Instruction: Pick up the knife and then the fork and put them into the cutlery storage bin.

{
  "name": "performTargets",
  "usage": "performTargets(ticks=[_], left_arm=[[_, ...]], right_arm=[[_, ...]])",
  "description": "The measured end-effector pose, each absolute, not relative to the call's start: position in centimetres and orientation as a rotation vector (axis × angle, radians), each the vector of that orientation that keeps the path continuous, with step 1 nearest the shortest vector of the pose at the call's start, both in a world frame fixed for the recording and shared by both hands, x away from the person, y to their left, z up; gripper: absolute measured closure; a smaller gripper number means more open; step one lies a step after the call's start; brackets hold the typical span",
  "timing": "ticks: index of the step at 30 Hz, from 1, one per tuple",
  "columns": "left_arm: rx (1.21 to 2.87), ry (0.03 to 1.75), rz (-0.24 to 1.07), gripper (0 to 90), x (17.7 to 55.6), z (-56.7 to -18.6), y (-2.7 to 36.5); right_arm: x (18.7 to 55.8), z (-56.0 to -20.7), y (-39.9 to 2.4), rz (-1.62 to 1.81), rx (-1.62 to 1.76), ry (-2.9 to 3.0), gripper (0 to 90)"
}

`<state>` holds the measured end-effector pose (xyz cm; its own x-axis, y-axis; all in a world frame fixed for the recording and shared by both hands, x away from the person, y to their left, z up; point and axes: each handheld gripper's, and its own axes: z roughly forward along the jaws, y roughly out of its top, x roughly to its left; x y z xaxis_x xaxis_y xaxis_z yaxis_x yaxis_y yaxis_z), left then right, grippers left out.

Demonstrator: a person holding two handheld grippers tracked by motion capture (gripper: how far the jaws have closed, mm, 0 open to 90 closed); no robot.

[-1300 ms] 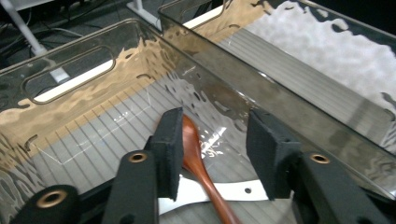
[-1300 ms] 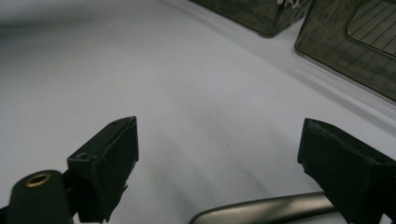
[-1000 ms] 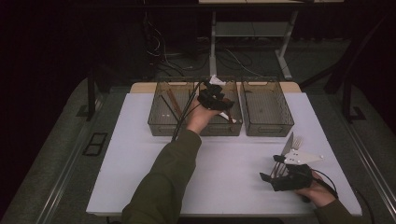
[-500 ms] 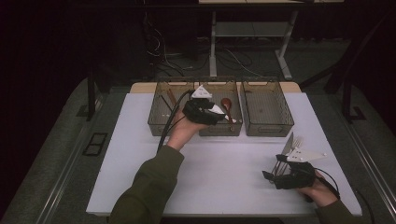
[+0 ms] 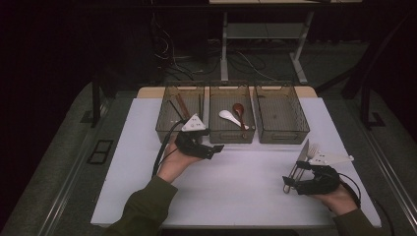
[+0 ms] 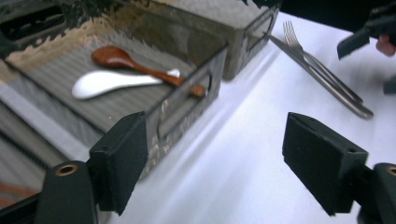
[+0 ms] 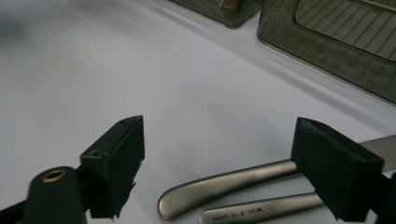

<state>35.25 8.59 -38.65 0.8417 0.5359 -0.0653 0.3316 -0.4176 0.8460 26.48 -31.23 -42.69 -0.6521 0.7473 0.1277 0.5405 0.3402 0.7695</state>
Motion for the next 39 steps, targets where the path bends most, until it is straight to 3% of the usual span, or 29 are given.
performTargets(ticks=[13, 22, 39], left_arm=[[2.037, 0.686, 0.270, 12.3, 30.5, -41.0, 13.3], [2.048, 0.715, 0.255, 8.3, 28.4, -42.5, 15.4], [2.068, 0.702, 0.242, 4.1, 27.8, -43.4, 15.8]], right_arm=[[26.7, -42.7, -32.7, 1.116, 1.241, 2.324, 66.7], [27.6, -43.5, -33.5, 0.998, 1.315, 2.337, 87.4], [28.0, -44.1, -31.5, 0.868, 1.291, 2.422, 89.6]])
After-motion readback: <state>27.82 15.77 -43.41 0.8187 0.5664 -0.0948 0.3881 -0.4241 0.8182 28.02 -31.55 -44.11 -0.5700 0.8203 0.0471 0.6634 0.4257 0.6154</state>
